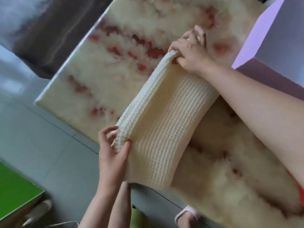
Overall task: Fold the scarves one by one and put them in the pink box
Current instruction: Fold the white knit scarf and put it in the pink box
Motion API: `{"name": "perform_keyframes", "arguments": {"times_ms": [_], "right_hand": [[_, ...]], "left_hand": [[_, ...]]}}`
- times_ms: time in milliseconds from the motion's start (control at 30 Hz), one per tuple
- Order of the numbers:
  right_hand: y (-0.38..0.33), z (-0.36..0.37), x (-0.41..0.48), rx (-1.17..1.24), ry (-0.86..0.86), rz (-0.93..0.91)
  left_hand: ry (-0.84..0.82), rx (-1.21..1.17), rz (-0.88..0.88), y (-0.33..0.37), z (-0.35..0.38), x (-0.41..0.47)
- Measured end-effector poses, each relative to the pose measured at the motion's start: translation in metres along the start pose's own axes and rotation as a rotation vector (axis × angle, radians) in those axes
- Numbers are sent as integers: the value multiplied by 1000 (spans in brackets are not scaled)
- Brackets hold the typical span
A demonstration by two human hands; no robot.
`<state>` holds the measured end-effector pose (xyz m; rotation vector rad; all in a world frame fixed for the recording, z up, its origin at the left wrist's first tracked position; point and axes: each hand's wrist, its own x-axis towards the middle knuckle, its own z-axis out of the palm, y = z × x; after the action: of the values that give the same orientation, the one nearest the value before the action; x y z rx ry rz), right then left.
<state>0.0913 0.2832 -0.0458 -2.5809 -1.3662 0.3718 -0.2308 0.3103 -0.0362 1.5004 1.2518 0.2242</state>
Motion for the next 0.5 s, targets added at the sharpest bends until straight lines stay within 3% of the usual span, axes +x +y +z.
{"name": "perform_keyframes", "arguments": {"times_ms": [233, 367, 500], "right_hand": [[-18, 58, 33, -208, -141, 46], [-18, 61, 19, -100, -66, 90], [-15, 52, -28, -28, 22, 113]], "left_hand": [[-103, 234, -192, -25, -10, 65], [-117, 514, -46, -11, -7, 68], [-66, 501, 116, -14, 0, 59]]}}
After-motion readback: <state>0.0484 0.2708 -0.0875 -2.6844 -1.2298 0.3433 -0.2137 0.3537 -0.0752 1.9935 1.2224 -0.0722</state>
